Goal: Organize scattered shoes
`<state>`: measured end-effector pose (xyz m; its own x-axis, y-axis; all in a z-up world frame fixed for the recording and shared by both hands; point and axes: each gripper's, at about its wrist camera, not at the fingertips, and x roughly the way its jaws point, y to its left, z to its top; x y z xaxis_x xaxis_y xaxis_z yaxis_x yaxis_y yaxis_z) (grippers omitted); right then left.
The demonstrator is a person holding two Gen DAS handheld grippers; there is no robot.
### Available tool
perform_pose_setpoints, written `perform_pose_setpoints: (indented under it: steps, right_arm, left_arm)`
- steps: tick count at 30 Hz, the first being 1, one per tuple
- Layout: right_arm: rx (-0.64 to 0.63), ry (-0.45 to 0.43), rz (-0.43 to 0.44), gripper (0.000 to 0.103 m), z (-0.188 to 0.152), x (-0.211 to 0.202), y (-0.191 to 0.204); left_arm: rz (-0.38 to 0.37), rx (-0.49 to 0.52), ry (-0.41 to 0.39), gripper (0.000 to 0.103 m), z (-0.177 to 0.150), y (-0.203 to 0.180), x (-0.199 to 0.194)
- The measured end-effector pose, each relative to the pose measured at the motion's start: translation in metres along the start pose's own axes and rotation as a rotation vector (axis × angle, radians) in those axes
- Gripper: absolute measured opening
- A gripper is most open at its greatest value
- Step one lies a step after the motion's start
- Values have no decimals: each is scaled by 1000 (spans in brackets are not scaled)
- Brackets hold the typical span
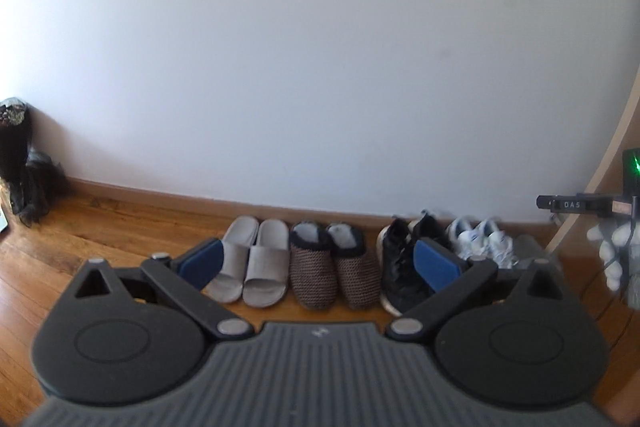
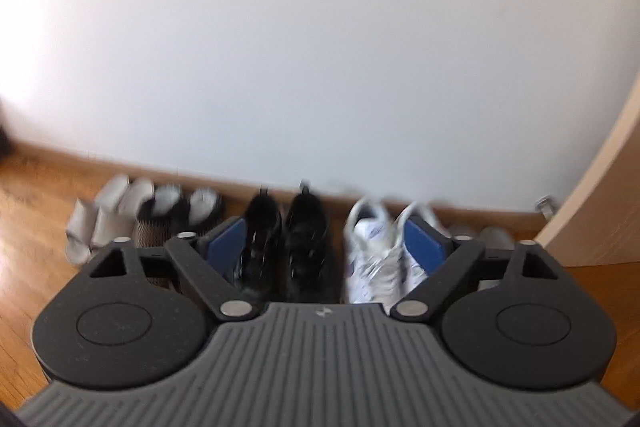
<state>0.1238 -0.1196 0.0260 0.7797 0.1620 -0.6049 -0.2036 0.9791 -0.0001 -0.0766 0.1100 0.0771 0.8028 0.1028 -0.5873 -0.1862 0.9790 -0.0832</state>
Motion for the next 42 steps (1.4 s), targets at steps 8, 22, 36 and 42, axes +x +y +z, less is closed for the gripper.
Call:
perform_pose_setpoints:
  steps: [8, 22, 36, 42]
  right_arm:
    - [42, -44, -43, 103, -1, -127, 12]
    - [197, 103, -41, 103, -51, -165, -4]
    - [131, 100, -35, 103, -56, -170, 5]
    - [118, 103, -41, 103, -58, -167, 12]
  left_arm:
    - [67, 22, -7, 103, -12, -47, -26]
    - [74, 92, 159, 103, -56, -91, 11]
    - [68, 86, 194, 103, -58, -92, 7]
    - [35, 92, 178, 103, -58, -97, 4]
